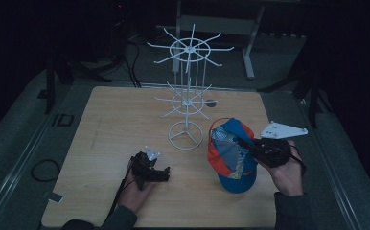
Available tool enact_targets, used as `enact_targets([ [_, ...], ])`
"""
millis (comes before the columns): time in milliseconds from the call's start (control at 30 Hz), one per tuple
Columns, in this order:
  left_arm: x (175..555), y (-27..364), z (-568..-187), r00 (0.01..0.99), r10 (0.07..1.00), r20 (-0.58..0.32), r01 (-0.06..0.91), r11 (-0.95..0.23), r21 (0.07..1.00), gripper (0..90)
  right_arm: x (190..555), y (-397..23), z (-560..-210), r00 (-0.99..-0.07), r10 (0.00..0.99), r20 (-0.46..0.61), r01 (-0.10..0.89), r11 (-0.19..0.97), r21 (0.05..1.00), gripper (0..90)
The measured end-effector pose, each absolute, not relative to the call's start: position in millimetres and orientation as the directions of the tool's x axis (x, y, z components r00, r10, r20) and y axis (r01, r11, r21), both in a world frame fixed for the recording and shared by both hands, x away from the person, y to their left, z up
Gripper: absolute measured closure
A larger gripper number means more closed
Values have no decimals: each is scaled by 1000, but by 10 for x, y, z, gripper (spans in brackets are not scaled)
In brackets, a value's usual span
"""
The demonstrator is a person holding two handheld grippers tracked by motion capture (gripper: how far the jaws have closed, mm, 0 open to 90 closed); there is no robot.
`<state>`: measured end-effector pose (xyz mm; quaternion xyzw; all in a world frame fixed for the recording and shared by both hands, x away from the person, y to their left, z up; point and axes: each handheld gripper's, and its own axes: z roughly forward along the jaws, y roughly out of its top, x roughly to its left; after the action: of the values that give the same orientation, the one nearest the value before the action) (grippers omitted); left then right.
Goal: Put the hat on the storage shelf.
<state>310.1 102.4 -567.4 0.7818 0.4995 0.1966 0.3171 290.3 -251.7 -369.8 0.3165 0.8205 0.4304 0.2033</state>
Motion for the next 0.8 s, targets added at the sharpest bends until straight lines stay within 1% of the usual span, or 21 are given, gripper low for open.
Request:
enact_targets([
  [400,3101,1024,-5674,424,906,-9,656,-301,692,27,2891,-2484,-3613,-728,680,-81,322,444,836,882],
  [800,3101,1024,-5674,424,906,-9,656,-301,692,26,2843,-2458,-3524,-743,664,-81,297,436,850,882],
])
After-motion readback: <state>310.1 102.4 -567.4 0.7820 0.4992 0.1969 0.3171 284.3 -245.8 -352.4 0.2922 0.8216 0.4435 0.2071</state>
